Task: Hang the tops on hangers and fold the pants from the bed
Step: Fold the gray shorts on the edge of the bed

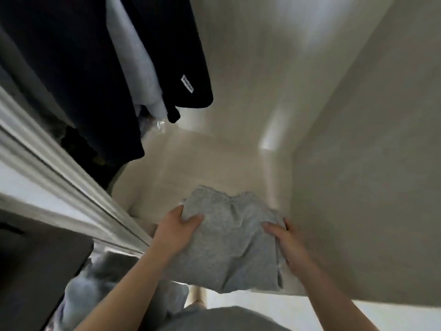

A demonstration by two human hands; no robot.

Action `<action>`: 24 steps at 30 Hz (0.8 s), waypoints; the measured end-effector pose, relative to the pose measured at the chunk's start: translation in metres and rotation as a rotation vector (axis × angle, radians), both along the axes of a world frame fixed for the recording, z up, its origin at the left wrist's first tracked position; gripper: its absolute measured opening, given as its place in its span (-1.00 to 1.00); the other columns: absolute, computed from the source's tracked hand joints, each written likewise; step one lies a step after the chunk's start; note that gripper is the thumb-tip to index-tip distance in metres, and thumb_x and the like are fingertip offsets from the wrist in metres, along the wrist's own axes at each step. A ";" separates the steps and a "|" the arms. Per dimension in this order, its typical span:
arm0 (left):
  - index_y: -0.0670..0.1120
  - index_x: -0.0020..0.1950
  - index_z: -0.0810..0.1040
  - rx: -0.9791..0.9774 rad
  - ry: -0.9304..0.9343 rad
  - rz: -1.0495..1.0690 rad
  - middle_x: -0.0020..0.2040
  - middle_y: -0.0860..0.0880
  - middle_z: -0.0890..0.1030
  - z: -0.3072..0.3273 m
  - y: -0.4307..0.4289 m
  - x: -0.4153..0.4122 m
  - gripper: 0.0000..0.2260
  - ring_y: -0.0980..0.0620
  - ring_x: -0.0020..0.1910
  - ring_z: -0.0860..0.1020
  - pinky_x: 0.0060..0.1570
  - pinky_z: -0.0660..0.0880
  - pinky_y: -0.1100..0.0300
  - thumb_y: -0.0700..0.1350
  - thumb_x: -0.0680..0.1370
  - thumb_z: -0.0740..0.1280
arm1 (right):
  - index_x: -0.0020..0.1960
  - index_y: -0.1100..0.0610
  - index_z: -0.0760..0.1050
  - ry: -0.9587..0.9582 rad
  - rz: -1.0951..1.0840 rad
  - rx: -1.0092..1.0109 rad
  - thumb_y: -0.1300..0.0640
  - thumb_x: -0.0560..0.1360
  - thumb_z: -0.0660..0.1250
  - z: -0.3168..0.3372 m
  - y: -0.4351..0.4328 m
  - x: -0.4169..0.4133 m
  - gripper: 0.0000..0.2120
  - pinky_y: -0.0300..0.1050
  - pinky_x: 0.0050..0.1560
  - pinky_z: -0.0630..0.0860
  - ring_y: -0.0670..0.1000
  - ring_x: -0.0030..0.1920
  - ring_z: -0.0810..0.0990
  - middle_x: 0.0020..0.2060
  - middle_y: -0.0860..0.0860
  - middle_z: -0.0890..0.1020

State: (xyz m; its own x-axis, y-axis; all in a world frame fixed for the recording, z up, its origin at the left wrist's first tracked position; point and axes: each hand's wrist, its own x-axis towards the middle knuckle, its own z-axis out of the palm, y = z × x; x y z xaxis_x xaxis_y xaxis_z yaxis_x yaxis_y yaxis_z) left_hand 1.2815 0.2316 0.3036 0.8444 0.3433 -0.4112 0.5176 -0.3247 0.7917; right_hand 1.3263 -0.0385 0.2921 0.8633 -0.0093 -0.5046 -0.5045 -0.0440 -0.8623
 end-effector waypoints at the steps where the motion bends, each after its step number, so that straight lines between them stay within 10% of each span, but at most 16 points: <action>1: -0.03 0.00 0.62 0.027 0.013 -0.047 -0.08 -0.01 0.70 -0.008 0.003 0.019 -0.83 -0.07 -0.03 0.67 0.04 0.58 -0.04 0.05 0.53 0.44 | 0.05 0.07 0.64 0.000 -0.037 -0.020 0.12 0.32 0.53 -0.008 0.004 0.009 -0.70 -0.02 -0.09 0.61 0.07 -0.10 0.73 -0.11 0.00 0.75; 13: -0.03 0.07 0.47 0.052 0.193 -0.361 -0.08 -0.08 0.61 -0.126 -0.023 0.176 -0.90 -0.15 -0.05 0.61 -0.18 0.44 0.09 -0.03 0.60 0.28 | -0.07 0.08 0.49 0.076 -0.266 -0.610 0.10 0.51 0.36 -0.094 0.003 0.105 -0.93 -0.03 -0.18 0.44 0.23 -0.08 0.61 -0.22 0.06 0.60; 18: -0.08 0.39 0.34 0.210 0.347 -0.466 0.23 -0.21 0.54 -0.180 -0.040 0.179 -0.59 -0.26 0.19 0.53 0.11 0.48 -0.02 -0.06 0.56 0.29 | 0.40 0.13 0.33 0.214 -0.090 -0.927 0.18 0.55 0.27 -0.141 -0.009 0.108 -0.57 0.06 0.27 0.32 0.24 0.33 0.38 0.31 0.19 0.44; 24: -0.04 0.49 0.32 0.634 -0.091 -0.739 0.53 -0.13 0.29 -0.196 -0.045 0.129 -0.36 -0.23 0.48 0.27 0.37 0.34 -0.14 0.00 0.45 0.43 | 0.38 0.13 0.49 -0.119 0.355 -1.133 0.17 0.41 0.46 -0.166 0.013 0.059 -0.46 0.30 0.34 0.35 0.29 0.44 0.36 0.43 0.20 0.41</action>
